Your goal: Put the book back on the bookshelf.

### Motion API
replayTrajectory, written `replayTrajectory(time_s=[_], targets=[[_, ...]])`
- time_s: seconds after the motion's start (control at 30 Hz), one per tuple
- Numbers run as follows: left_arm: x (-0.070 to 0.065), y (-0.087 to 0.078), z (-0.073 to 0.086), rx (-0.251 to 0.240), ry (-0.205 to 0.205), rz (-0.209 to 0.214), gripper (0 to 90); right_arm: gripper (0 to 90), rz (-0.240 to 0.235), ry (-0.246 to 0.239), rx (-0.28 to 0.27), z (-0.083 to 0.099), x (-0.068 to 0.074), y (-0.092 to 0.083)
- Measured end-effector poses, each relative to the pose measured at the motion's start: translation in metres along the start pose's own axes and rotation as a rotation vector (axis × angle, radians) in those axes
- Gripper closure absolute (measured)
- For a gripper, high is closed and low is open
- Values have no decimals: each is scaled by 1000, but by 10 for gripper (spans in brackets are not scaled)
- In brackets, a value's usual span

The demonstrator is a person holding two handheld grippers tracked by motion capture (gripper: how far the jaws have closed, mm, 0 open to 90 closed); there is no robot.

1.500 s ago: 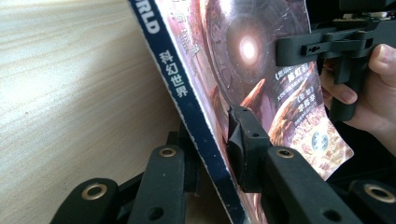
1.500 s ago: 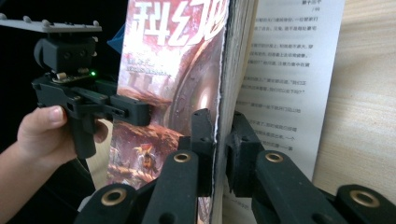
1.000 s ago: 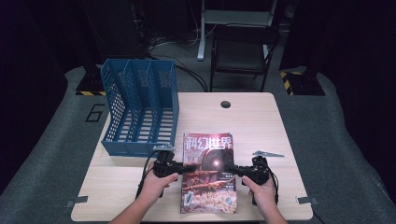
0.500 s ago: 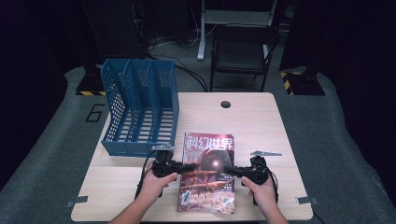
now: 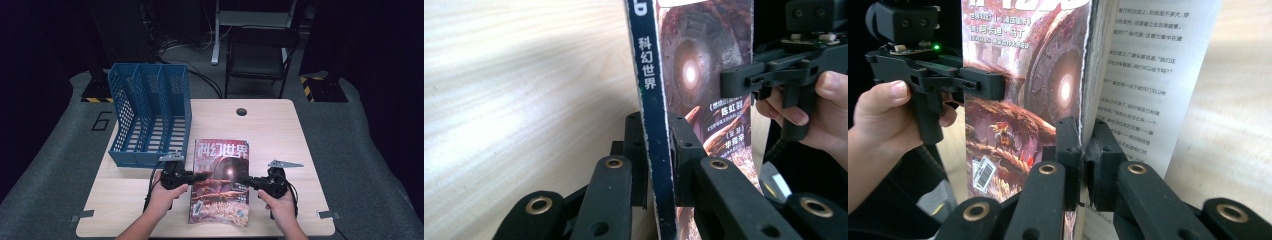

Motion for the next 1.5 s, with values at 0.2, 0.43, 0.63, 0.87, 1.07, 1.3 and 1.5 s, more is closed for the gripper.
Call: replayTrajectory(time_s=[0.2,0.43,0.63,0.87,1.07,1.3,1.5], targets=[[-6,-6,-7,-30,76,-54,815,859,72,-112,-81,-9,16,-7],[-10,-9,-12,-42,137,-60,813,860,136,-214,-152,-14,24,-12],[-16,-12,-18,-60,214,-77,806,861,178,-297,-205,-20,30,-16],[-19,-11,-21,-63,275,-85,801,862,230,-367,-278,-26,33,-22],[-13,-7,-14,-69,221,-89,806,851,228,-366,-250,-21,28,-15],[-15,-4,-9,-61,215,-86,822,720,199,-315,-208,-17,21,-13],[-15,-3,-8,-75,212,-87,835,644,167,-261,-130,-8,12,-9]])
Point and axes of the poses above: each handheld gripper's, and its own axes: y roughly forward along the jaws, z roughly out of its underside, x roughly to its left, the point moved 9 cm from there along y, roughly forward along the jaws, and after that the axes turned 12 degrees about z, right-handed, at the moved point
